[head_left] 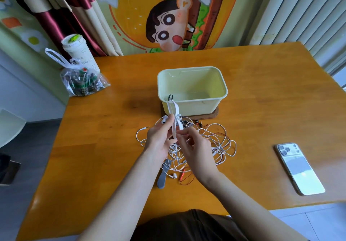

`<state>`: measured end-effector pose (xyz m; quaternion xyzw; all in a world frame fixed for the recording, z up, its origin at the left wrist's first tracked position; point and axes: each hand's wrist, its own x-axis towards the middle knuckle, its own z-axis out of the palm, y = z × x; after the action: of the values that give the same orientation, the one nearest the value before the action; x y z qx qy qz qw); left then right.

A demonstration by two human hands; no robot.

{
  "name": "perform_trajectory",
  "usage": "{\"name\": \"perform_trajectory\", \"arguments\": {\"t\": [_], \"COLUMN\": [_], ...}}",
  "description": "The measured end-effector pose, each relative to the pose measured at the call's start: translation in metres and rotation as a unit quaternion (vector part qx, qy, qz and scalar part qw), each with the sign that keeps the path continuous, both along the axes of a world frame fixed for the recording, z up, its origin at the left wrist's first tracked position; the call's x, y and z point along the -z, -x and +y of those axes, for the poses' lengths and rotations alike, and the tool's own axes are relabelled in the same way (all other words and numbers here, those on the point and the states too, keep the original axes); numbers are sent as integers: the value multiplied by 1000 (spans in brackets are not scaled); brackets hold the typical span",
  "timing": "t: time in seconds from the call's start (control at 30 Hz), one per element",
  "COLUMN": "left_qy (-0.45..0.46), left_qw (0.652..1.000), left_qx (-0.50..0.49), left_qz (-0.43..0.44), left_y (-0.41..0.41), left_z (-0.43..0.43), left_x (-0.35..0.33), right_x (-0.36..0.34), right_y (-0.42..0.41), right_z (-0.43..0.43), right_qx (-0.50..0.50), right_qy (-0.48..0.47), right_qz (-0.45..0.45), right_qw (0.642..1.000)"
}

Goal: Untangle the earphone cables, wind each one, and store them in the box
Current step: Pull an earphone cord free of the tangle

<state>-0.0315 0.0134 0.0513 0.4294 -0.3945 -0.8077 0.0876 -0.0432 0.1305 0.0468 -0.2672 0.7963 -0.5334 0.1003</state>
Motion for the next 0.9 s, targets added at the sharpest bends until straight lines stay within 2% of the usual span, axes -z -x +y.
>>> {"name": "perform_trajectory", "arguments": {"t": [0.1,0.23,0.37,0.47,0.67,0.8,0.9], "left_qy": [-33,-49,-46,-43,-62,-80,-74], "left_qw": [999,998,996,996,997,995,995], "left_qx": [5,18,54,62,27,19,56], "left_qz": [15,29,46,46,26,51,45], "left_y": [1,-1,-5,-6,-7,-11,-15], "left_z": [-1,-2,-6,-11,-12,-10,-10], "left_x": [0,0,3,4,5,3,1], "right_x": [3,10,13,11,12,20,20], "right_y": [-3,-7,1,6,-1,13,28], "right_z": [1,2,7,9,1,8,12], "right_qx": [10,38,-4,-43,-49,-23,-16], "right_qy": [8,26,1,2,6,-23,-69], "right_qz": [2,-85,-114,-118,-125,-116,-73], "right_qw": [1000,995,993,992,991,993,995]}}
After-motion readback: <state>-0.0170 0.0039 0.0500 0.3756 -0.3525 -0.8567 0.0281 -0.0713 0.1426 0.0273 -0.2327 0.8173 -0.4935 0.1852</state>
